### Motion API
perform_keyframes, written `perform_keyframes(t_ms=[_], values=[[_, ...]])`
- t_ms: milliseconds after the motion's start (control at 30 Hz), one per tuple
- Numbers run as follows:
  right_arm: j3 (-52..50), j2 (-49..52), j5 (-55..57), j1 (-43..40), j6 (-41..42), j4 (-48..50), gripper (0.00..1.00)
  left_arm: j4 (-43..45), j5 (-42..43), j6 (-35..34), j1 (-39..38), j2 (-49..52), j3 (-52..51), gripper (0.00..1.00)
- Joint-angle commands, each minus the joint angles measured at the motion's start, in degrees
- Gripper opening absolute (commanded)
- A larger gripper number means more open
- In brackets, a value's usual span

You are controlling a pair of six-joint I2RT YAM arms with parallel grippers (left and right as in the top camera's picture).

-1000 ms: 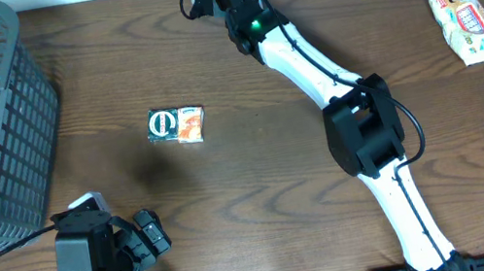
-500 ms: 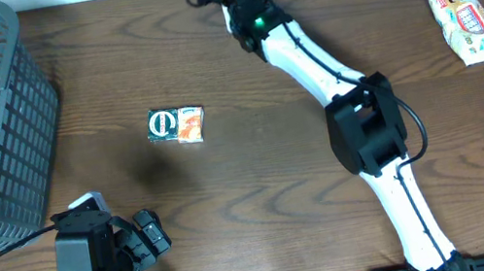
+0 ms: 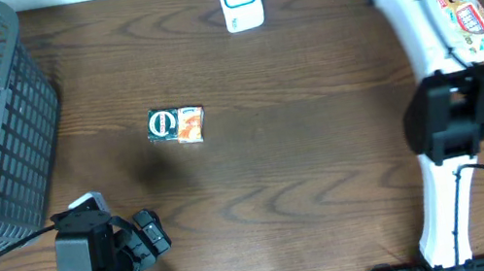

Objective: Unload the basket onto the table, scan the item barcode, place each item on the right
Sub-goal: 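Carry the teal pack right and lower it beside the snack bag, then open the right gripper to release the teal pack and rise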

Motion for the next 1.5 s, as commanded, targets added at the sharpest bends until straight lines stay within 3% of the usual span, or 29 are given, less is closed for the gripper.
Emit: perform_keyframes(t_ms=[0,133,333,400,467,667,833,967,1133,1167,1200,1467], values=[[0.28,-0.55,-1.49,-3.78,15.85,-4.5,0.01,-0.15,-0.52,0.11,0.13,-0.22,-0.07,0.98],[0.26,-0.5,-6.86,-8.09,20.81,-9.33,0.01,-0.15,-0.52,0.11,0.13,-0.22,-0.07,0.98],[-0.66,-0.35,-13.03,-12.52,21.0,-13.22,0.06,-0.15,-0.52,0.11,0.13,-0.22,-0.07,0.98],[-1.62,-0.35,-13.38,-13.49,21.05,-13.29,0.2,-0.15,-0.52,0.11,0.13,-0.22,-0.07,0.98],[-2.58,-0.35,-13.55,-14.1,21.05,-13.31,0.27,-0.15,-0.52,0.11,0.13,-0.22,-0.07,0.98],[-6.88,-0.35,-14.88,-14.51,20.94,-11.93,0.79,-0.15,-0.52,0.11,0.13,-0.22,-0.07,0.98],[-6.86,-0.61,-22.58,-13.53,20.35,-11.15,0.99,-0.15,-0.52,0.11,0.13,-0.22,-0.07,0.97],[-6.8,-1.16,-27.28,-11.91,20.26,-9.6,0.99,-0.15,-0.52,0.11,0.13,-0.22,-0.07,0.98],[-6.82,-0.48,-34.05,-9.22,15.78,-9.07,0.16,-0.15,-0.52,0.11,0.13,-0.22,-0.07,0.98],[-6.84,-0.31,-34.05,-8.9,15.78,-9.01,0.06,-0.15,-0.52,0.11,0.13,-0.22,-0.07,0.98],[-6.93,0.13,-34.05,-8.55,15.78,-8.79,0.01,-0.15,-0.52,0.11,0.13,-0.22,-0.07,0.98],[-9.53,3.58,-33.59,-8.02,16.06,-5.14,0.01,-0.15,-0.52,0.11,0.13,-0.22,-0.07,0.98]])
